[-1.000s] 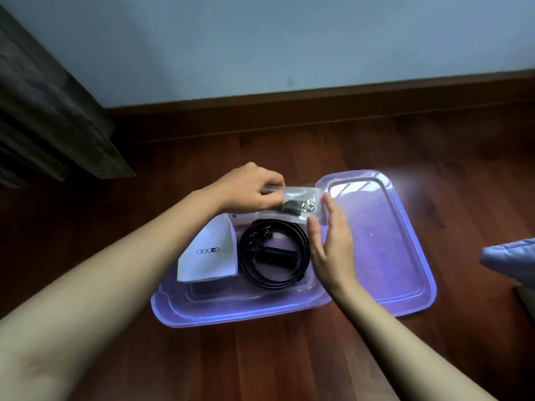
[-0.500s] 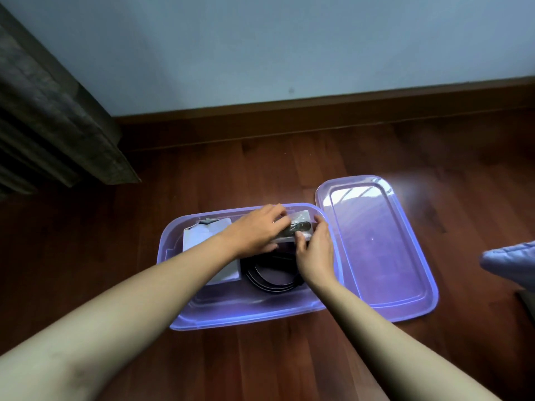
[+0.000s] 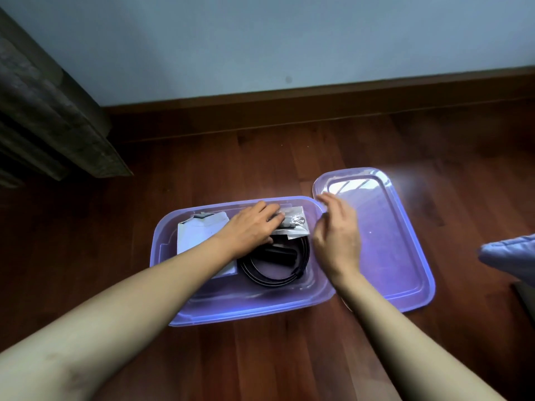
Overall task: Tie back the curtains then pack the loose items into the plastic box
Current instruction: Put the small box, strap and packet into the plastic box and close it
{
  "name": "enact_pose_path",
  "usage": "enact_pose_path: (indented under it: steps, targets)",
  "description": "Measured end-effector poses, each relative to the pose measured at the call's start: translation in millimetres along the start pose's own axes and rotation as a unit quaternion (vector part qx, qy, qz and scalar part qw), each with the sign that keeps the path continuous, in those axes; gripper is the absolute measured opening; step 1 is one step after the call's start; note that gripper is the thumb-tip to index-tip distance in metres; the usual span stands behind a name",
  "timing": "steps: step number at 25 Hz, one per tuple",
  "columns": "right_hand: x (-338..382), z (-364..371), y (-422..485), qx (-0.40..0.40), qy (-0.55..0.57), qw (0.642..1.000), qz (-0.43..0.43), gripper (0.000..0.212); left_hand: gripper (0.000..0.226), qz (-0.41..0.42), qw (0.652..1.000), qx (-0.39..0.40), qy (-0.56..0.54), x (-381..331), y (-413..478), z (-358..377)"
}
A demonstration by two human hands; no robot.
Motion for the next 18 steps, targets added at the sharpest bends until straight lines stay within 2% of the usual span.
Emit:
enact_pose_path:
  steps: [1,3,5,7,9,11,12,14,17,18]
  targets:
    - [-19.2,-16.1,9.0,-0.040,-0.011,0.999,0.032,0.044,0.066,0.007,1.000,-0.005,0.004,-0.4,-0.5,0.1]
    - [-79.1,-35.0,16.1,-0.050,-0.060,0.984,0.162,0.047,0.052,0.018,0.999,-0.030,0.011,-3.2,-0.5,-2.4]
    - [-139.4,-43.9,-4.4,-0.008,-0.138,0.939,0.314,0.057,0.046,0.016,0.997,-0.064,0.025,-4.4,0.4,-6.9]
    - [-179.0,-50.7,-42.3,0.002,-0.166,0.893,0.419,0.071,0.047,0.017,0.995,-0.091,0.045,-9.7,2.9,-12.0]
    - [-202.5,-58.1,-78.6,-0.047,-0.140,0.852,0.502,0.083,0.047,0.026,0.993,-0.102,0.055,-18.6,6.6,-13.9]
    - [-214.3,-67.9,-107.9,-0.127,-0.071,0.795,0.589,0.091,0.048,0.034,0.993,-0.093,0.056,-30.3,11.4,-11.0]
    - [-218.5,-70.2,-117.9,-0.148,-0.041,0.769,0.621,0.093,0.049,0.038,0.994,-0.084,0.053,-36.1,13.5,-8.4]
    - [-224.9,-68.4,-127.4,-0.139,-0.015,0.741,0.656,0.095,0.039,0.038,0.995,-0.072,0.063,-45.1,16.9,-4.2]
    - [-228.2,-64.3,-129.8,-0.141,-0.001,0.729,0.669,0.099,0.004,0.036,0.991,-0.100,0.081,-46.2,18.9,-5.8]
    - [-226.0,-65.0,-128.6,-0.162,0.008,0.727,0.667,0.098,0.008,0.036,0.991,-0.110,0.074,-45.9,18.1,-6.1]
Point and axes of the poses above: each hand's wrist, its own y-axis towards the middle knuckle, its own z-axis out of the palm, x = y × z, the point moved 9 cm from there along y, towards the middle knuckle, and after that the axes turned 1 degree about -z, right-handed, at the moved point
